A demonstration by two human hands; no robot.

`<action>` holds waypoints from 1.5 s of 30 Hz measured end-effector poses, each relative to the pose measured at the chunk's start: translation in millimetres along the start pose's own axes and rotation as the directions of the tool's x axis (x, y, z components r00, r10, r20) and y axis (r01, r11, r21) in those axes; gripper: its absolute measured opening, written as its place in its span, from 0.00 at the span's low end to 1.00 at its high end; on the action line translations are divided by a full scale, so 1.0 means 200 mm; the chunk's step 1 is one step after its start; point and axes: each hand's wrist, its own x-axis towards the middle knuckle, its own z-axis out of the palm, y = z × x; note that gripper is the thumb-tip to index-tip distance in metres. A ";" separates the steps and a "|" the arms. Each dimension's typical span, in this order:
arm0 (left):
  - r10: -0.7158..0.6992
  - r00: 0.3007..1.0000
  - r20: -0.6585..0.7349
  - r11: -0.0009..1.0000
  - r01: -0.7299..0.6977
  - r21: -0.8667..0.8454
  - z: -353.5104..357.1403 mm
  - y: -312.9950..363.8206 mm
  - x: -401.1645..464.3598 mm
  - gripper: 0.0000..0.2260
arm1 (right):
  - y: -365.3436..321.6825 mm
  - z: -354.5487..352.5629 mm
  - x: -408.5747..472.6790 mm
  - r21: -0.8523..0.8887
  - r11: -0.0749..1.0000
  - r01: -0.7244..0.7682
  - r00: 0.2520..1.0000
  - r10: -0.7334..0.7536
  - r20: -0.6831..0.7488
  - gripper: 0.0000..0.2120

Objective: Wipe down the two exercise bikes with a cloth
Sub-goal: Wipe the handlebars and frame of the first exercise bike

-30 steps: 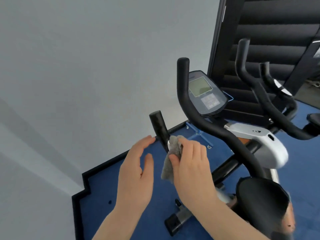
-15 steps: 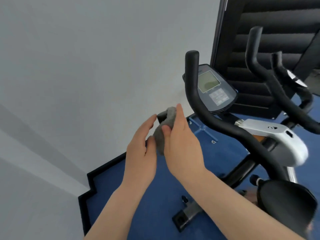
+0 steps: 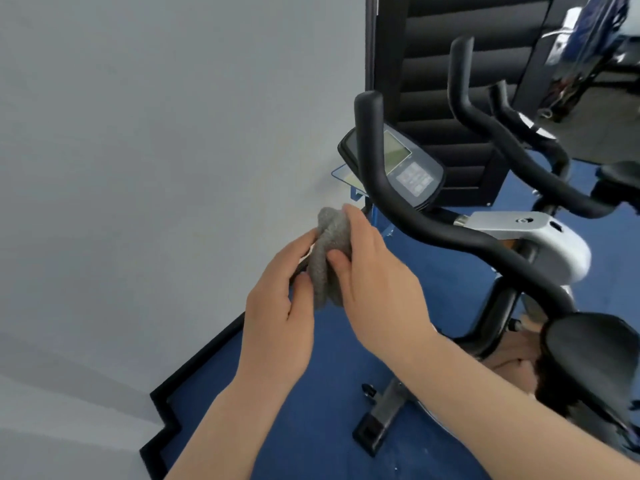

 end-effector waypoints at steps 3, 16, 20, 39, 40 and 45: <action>0.030 0.999 0.031 0.999 -0.029 -0.014 0.00 -0.01 0.00 0.21 | 0.11 -0.01 -0.12 -0.153 0.987 -0.047 0.998 0.053 0.034 0.21; 0.085 0.995 0.055 0.990 -0.078 -0.115 -0.03 -0.04 0.00 0.19 | -0.07 -0.01 0.03 0.206 0.972 -0.116 0.990 0.131 -0.060 0.27; 0.043 0.998 0.042 0.985 -0.036 -0.170 -0.03 -0.05 0.01 0.20 | -0.06 0.01 0.07 0.248 0.969 -0.005 0.996 0.028 -0.090 0.19; -0.024 1.000 0.003 0.990 0.024 -0.137 -0.09 -0.09 -0.01 0.17 | -0.04 0.01 0.14 0.283 0.958 -0.040 0.997 0.056 -0.047 0.12; -0.022 1.000 0.013 0.990 0.023 -0.136 -0.08 -0.09 -0.02 0.17 | -0.04 0.02 0.10 0.268 0.962 -0.060 0.994 0.084 -0.076 0.14; -0.028 1.000 0.000 0.989 0.028 -0.144 -0.08 -0.10 -0.02 0.18 | 0.02 0.02 -0.08 0.011 0.985 -0.170 0.981 0.171 -0.088 0.22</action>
